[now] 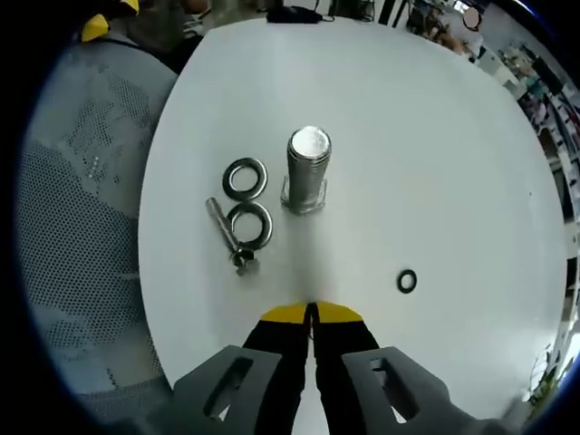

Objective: Place the washer onto the threaded stud by aligning its center hole with the stud, sliding it down to the base, and recovering from edge contact or off-axis alignment until the washer reaches the visible bottom stop.

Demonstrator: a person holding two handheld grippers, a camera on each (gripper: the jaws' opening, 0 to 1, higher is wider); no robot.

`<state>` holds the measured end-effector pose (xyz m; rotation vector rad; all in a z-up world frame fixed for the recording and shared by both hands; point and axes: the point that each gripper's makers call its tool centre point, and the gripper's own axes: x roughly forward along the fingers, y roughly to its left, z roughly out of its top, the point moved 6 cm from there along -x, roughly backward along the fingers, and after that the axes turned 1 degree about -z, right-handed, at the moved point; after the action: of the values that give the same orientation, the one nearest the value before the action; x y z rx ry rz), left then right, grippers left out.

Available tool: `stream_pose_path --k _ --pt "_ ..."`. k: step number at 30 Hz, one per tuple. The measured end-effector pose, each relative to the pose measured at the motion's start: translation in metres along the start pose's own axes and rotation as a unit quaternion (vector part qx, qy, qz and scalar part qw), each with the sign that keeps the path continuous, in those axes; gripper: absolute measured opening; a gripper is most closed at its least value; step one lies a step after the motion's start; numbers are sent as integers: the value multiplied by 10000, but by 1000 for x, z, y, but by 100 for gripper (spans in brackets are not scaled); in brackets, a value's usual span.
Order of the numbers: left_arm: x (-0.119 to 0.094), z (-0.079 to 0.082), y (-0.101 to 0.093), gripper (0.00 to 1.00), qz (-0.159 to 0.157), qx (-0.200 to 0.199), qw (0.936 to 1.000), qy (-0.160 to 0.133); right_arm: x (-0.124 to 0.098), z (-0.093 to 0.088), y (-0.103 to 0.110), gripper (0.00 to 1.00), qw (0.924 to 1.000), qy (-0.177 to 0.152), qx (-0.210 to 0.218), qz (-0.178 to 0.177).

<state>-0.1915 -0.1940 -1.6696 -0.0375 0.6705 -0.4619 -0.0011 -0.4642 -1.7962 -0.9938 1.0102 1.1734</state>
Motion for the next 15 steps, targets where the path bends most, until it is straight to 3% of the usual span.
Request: stream_pose_path --k 4,6,7,11,15 --pt "0 0 0 18 -5 5 10000 9 -6 -4 -5 3 9995 -139 297 22" --pt "0 0 0 18 0 -4 10000 -1 -13 0 -3 3 9978 -374 552 69" --pt "0 0 0 18 4 -10 10000 -7 -18 7 2 3 9973 -585 407 162" --pt "0 0 0 18 1 -13 10000 -6 -27 21 27 8 9965 -655 -293 422" --pt "0 0 0 18 9 -20 10000 -13 -23 32 66 11 9914 -705 -432 1018"
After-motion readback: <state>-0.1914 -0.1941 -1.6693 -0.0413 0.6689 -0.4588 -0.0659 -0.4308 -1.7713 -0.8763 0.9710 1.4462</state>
